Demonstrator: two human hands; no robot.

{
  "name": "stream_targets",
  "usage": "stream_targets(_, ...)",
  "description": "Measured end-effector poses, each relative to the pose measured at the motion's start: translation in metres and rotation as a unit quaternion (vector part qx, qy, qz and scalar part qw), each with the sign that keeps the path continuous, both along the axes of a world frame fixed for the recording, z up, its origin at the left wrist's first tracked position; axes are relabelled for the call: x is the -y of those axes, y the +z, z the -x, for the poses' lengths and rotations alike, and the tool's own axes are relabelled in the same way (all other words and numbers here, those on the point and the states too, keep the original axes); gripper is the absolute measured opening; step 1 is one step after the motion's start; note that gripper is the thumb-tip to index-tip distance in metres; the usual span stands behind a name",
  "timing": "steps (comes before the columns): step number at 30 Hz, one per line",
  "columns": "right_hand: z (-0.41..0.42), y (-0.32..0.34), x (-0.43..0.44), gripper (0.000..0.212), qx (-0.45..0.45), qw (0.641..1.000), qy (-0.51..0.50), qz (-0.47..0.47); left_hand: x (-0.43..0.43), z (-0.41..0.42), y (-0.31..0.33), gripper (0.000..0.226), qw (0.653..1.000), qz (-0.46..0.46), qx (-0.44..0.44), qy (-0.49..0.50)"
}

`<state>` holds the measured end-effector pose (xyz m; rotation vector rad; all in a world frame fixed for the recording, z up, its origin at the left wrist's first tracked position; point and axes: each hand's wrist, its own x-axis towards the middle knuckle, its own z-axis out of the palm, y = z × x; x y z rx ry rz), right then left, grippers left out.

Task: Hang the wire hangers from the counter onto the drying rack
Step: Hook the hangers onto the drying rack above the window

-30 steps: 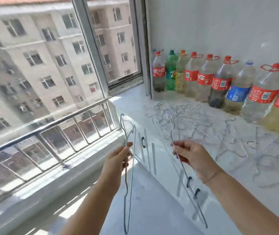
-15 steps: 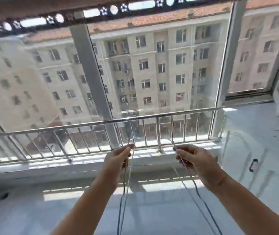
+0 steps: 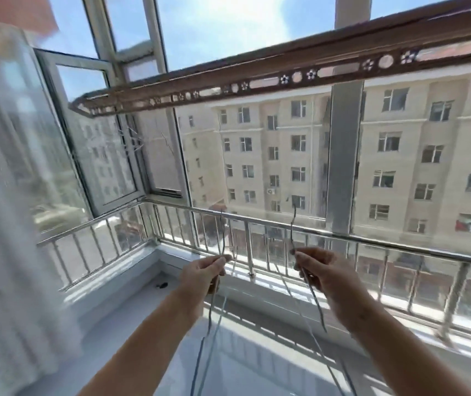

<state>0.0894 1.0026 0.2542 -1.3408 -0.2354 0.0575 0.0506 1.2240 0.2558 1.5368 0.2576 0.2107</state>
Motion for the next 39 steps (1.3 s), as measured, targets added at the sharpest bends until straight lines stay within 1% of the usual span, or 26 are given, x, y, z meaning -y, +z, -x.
stream_targets(2, -0.020, 0.010, -0.039, 0.010, 0.016, 1.000, 0.015, 0.001, -0.038, -0.010, 0.003, 0.013, 1.000, 0.001, 0.010, 0.028)
stream_targets(7, -0.081, 0.030, -0.123, 0.014, 0.045, 0.997, 0.060, -0.003, -0.113, -0.051, 0.019, 0.017, 0.997, -0.013, 0.039, 0.064)
stream_targets(13, -0.163, 0.058, -0.199, 0.013, 0.065, 0.994, 0.087, -0.009, -0.174, -0.120, 0.052, 0.023, 0.995, -0.043, 0.068, 0.059)
stream_targets(16, -0.203, 0.076, -0.225, 0.015, 0.072, 0.993, 0.090, -0.011, -0.192, -0.157, 0.072, 0.023, 0.996, -0.021, 0.074, 0.052)
stream_targets(20, -0.249, 0.103, -0.246, 0.015, 0.106, 0.992, 0.068, 0.008, -0.207, -0.206, 0.105, 0.023, 0.996, 0.022, 0.091, 0.011)
stream_targets(25, -0.301, 0.137, -0.272, 0.016, 0.137, 0.989, 0.046, 0.020, -0.218, -0.267, 0.148, 0.024, 0.991, 0.049, 0.119, -0.026)
stream_targets(27, -0.321, 0.150, -0.283, 0.014, 0.157, 0.986, 0.035, 0.033, -0.227, -0.295, 0.161, 0.023, 0.990, 0.061, 0.127, -0.026)
stream_targets(31, -0.355, 0.173, -0.306, 0.017, 0.168, 0.984, 0.010, 0.053, -0.253, -0.345, 0.187, 0.020, 0.987, 0.094, 0.129, -0.025)
stream_targets(34, -0.379, 0.188, -0.325, 0.017, 0.166, 0.985, -0.017, 0.044, -0.274, -0.380, 0.203, 0.019, 0.988, 0.087, 0.128, -0.022)
stream_targets(39, -0.408, 0.205, -0.351, 0.020, 0.158, 0.985, -0.032, 0.068, -0.301, -0.432, 0.222, 0.015, 0.988, 0.097, 0.122, -0.017)
